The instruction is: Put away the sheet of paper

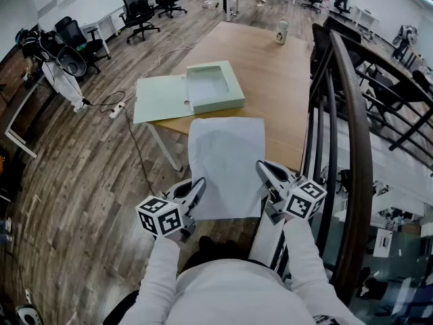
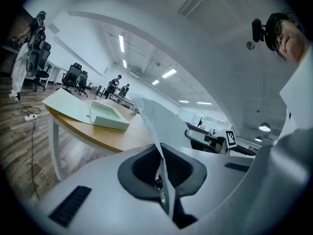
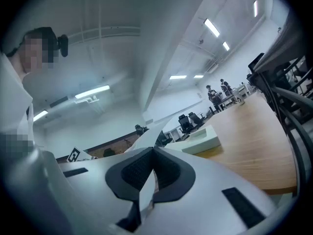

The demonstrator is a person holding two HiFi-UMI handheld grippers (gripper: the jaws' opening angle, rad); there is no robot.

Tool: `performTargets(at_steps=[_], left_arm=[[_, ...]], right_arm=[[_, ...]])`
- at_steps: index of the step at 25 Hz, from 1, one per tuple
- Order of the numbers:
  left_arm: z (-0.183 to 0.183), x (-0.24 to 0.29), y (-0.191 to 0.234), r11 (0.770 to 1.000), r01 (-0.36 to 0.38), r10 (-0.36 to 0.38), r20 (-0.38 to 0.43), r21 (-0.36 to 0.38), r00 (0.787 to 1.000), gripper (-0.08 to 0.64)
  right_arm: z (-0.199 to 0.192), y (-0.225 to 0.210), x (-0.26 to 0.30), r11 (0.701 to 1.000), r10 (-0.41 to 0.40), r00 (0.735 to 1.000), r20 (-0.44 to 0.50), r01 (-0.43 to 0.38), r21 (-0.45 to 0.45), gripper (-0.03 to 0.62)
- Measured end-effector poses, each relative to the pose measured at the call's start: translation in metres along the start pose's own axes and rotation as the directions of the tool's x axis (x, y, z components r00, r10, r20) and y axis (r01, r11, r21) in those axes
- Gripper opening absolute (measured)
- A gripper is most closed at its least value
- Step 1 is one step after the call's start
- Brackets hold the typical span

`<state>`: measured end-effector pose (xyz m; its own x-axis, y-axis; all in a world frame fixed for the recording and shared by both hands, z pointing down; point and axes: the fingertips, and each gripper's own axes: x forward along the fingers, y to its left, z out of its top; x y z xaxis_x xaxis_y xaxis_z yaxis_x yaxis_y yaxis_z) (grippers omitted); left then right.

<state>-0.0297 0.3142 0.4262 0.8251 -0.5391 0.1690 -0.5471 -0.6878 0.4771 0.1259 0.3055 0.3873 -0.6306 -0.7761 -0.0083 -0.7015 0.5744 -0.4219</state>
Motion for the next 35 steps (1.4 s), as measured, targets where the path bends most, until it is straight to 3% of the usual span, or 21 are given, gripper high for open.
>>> performTargets(at_steps=[19,35], left_arm=[[0.009,0.017,0.016,1.0,0.003,-0.003,0.0,-0.019,1.0,0.017],[0.087,0.099,0.157,0.997,0.003,-0.003,-0.005,-0.073,1.0,0.017]], right_arm=[[0.012,-0.01,0.015,0.997,0.013,0.999,0.049,-0.017,0.079,0.028],[0.038,-0.111,0.17,0.992,-0.017,1.0,0.017,0.015,0.129,0.028]])
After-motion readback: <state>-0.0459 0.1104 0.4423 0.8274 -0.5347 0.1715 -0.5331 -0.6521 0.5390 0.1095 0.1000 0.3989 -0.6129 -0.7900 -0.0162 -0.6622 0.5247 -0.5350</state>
